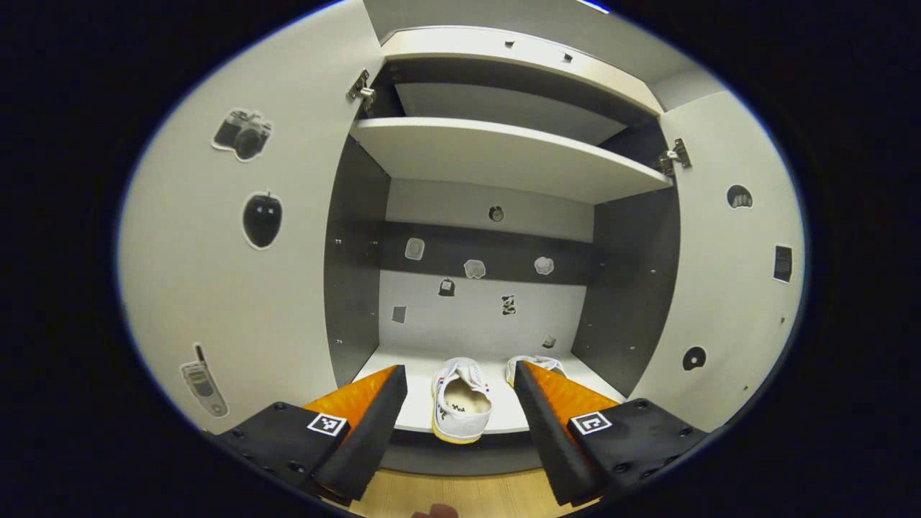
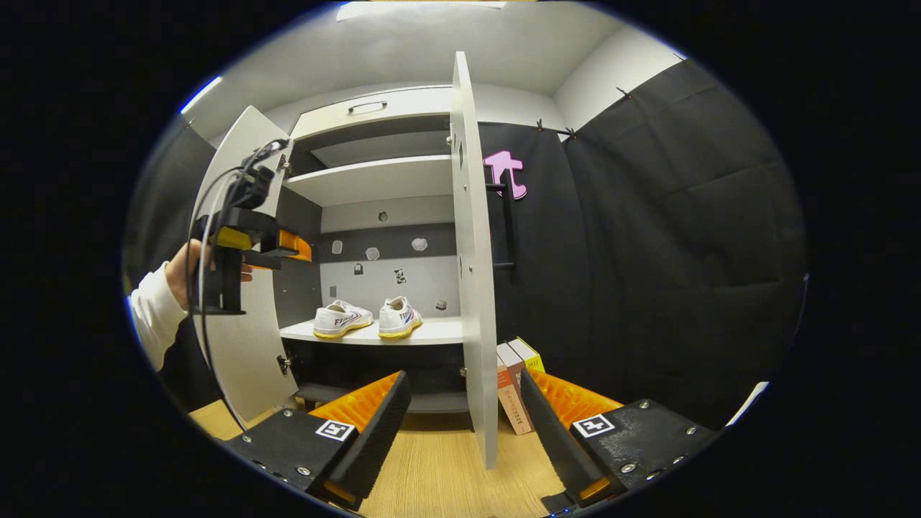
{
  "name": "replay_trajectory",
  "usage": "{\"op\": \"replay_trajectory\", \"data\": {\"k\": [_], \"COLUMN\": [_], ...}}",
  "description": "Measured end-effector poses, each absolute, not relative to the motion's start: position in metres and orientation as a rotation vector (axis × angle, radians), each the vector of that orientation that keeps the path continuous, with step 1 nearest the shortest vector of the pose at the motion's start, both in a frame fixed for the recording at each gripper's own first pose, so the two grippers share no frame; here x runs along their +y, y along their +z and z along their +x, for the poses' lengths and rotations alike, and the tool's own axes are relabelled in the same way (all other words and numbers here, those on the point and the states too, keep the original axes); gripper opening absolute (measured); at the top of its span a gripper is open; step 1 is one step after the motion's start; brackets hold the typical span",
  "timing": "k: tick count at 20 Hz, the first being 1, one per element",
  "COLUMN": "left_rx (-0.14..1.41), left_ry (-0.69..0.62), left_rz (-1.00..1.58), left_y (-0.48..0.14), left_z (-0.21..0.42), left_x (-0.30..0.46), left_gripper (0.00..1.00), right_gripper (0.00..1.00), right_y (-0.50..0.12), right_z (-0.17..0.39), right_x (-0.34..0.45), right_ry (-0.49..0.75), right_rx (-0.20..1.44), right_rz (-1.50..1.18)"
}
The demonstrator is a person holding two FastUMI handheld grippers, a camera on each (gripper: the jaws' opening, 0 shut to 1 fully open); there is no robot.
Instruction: Grab one shoe with the right hand and put it into the shoe cabinet, grab the other shoe with the left hand and put it into the shoe cabinet; then close the right door with the right hand and the left door with the left hand.
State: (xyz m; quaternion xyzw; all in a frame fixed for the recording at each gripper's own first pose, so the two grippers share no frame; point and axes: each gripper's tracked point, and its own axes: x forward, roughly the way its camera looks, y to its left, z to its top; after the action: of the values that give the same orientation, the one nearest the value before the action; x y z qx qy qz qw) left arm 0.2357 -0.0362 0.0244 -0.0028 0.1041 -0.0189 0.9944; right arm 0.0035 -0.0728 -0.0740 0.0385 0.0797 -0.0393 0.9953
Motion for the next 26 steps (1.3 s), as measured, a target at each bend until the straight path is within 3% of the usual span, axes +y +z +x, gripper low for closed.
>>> {"op": "replay_trajectory", "data": {"k": [5, 13, 21, 25, 26], "left_rx": [0.143, 0.191, 0.109, 0.117, 0.119], "left_ry": [-0.023, 0.067, 0.099, 0.06, 0.053], "left_rz": [-0.012, -0.081, -0.041, -0.046, -0.035], "left_y": [0.028, -0.046, -0.056, -0.062, -0.063], "left_z": [0.168, 0.064, 0.021, 0.017, 0.016], "left_x": [-0.027, 0.003, 0.014, 0.003, 0.001], "left_gripper": [0.94, 0.99, 0.97, 0.97, 0.99], "right_gripper": [0.94, 0.94, 0.94, 0.97, 0.94], "right_y": [-0.074, -0.078, -0.079, -0.027, -0.01], "right_z": [0.003, -0.005, -0.009, 0.012, 0.02], "right_x": [-0.069, -0.051, -0.029, -0.049, -0.064], "right_ry": [-0.052, -0.004, 0.041, 0.028, 0.004], "right_rx": [0.156, 0.151, 0.139, 0.024, -0.002], "right_rz": [0.065, 0.055, 0.099, 0.134, 0.123]}}
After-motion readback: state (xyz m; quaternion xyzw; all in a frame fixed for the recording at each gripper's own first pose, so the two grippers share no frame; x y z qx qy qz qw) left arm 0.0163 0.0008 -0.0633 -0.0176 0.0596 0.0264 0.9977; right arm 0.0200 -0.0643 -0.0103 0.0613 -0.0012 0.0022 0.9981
